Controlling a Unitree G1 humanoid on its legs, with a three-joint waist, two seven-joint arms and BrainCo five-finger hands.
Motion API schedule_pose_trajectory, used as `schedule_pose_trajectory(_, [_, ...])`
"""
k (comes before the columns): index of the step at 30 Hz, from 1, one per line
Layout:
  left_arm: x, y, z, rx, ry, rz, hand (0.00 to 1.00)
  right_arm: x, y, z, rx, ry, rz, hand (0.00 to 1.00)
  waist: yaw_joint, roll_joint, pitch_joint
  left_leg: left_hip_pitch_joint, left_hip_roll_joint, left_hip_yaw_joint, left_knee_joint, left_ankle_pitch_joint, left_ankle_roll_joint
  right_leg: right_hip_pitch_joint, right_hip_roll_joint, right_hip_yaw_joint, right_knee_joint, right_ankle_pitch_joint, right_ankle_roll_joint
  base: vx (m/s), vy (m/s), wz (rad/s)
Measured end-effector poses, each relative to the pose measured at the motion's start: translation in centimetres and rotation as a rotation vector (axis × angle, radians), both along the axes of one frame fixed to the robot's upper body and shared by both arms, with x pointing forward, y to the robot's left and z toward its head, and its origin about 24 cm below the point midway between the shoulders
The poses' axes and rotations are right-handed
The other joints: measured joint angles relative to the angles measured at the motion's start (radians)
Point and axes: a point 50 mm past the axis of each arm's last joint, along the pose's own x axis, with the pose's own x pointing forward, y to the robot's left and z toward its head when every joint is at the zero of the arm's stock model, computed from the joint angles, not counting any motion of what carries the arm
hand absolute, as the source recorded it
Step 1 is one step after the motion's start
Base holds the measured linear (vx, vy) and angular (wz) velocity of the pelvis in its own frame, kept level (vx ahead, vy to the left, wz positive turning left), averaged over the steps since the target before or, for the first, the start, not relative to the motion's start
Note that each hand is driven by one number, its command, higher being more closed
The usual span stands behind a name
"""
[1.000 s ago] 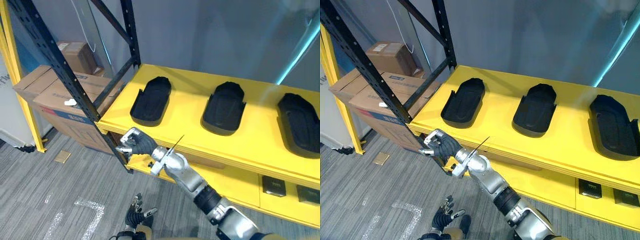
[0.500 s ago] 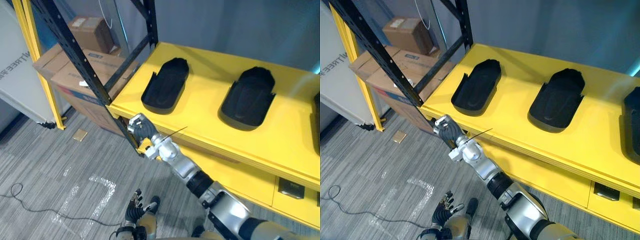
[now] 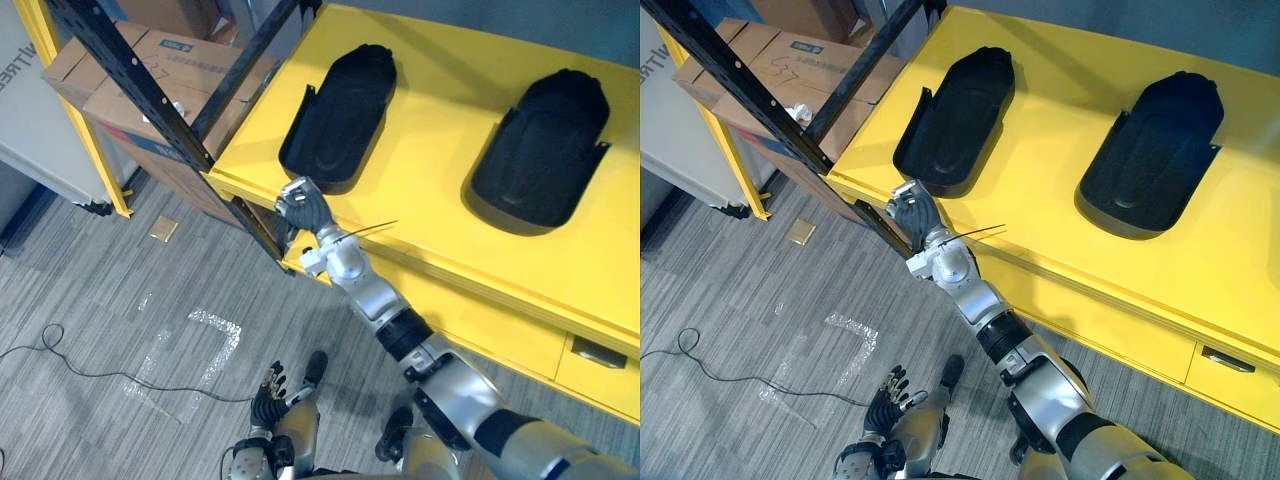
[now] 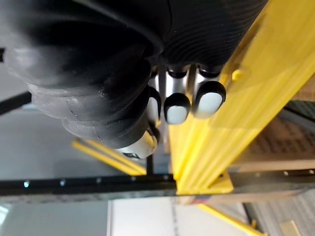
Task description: Walk over and take plastic housings, then place them on the shelf
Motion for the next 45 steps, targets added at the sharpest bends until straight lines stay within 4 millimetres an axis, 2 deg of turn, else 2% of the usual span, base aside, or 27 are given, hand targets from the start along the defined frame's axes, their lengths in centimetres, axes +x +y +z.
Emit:
schedule_pose_trajectory(4, [0.3, 0.0, 0.1, -0.004, -0.009, 0.007, 0.0, 0.3, 0.0, 0.9, -0.006, -0.028, -0.001, 1.0, -0.002, 0.006, 0.022, -0.007, -0.004, 0.001, 0.0, 0.008, 0.004, -0.025, -0.017, 0.002, 0.046, -0.02, 0.0, -0.06, -0.027, 0.02])
schedule_pose_trajectory(9, [0.9, 0.5, 0.3, -0.015, -0.019, 0.048, 0.0, 0.9, -0.1, 2.4, 0.007, -0.065, -0.008, 1.0, -0.013, 0.014, 0.069, -0.009, -0.014, 0.027, -0.001, 0.013, 0.026, -0.048, -0.047, 0.003, 0.097, -0.043, 0.003, -0.08, -0.016, 0.05])
schedule_pose_trajectory(12, [0.8, 0.6, 0.1, -0.018, -0.012, 0.058, 0.0, 0.8, 0.1, 3.0, 0.016, -0.088, 0.002, 1.0, -0.022, 0.013, 0.071, -0.028, -0.021, 0.029, -0.001, 0.021, 0.034, -0.076, -0.055, 0.005, 0.118, -0.048, 0.005, -0.04, -0.014, 0.05])
schedule_pose_trajectory(19, [0.8, 0.6, 0.1, -0.021, -0.02, 0.063, 0.0, 1.1, -0.2, 3.3, 0.081, -0.074, -0.005, 1.0, -0.023, 0.013, 0.071, -0.04, -0.024, 0.051, -0.001, 0.028, 0.036, -0.088, -0.069, 0.005, 0.13, -0.049, 0.007, -0.02, -0.001, 0.01])
schedule_pose_trajectory(23, [1.2, 0.5, 0.3, -0.048, -0.032, 0.083, 0.0, 2.2, -2.3, 5.4, 0.272, -0.065, -0.106, 1.0, -0.022, 0.02, 0.094, -0.044, -0.022, 0.068, -0.001, 0.04, 0.035, -0.096, -0.073, 0.005, 0.138, -0.046, 0.01, -0.02, -0.007, 0.03])
schedule_pose_trajectory(26, [1.4, 0.4, 0.3, -0.052, -0.033, 0.083, 0.0, 3.0, -4.6, 6.3, 0.312, -0.099, -0.168, 1.0, -0.022, 0.02, 0.098, -0.046, -0.025, 0.077, -0.001, 0.044, 0.029, -0.104, -0.077, 0.014, 0.139, -0.044, 0.015, 0.0, 0.003, -0.05])
schedule_pose_trajectory(28, [1.4, 0.4, 0.3, -0.053, -0.031, 0.082, 0.0, 3.0, -5.0, 6.7, 0.311, -0.113, -0.17, 1.0, -0.026, 0.021, 0.098, -0.049, -0.03, 0.086, 0.0, 0.044, 0.029, -0.113, -0.079, 0.025, 0.143, -0.043, 0.016, 0.03, 0.002, -0.13])
schedule_pose_trajectory(45, [1.8, -0.3, 0.4, -0.059, -0.059, 0.076, 0.0, 2.8, -4.9, 6.2, 0.3, -0.106, -0.081, 1.0, -0.026, 0.022, 0.098, -0.04, -0.019, 0.105, -0.001, 0.045, 0.027, -0.107, -0.064, 0.042, 0.116, -0.025, 0.012, 0.01, -0.009, -0.03])
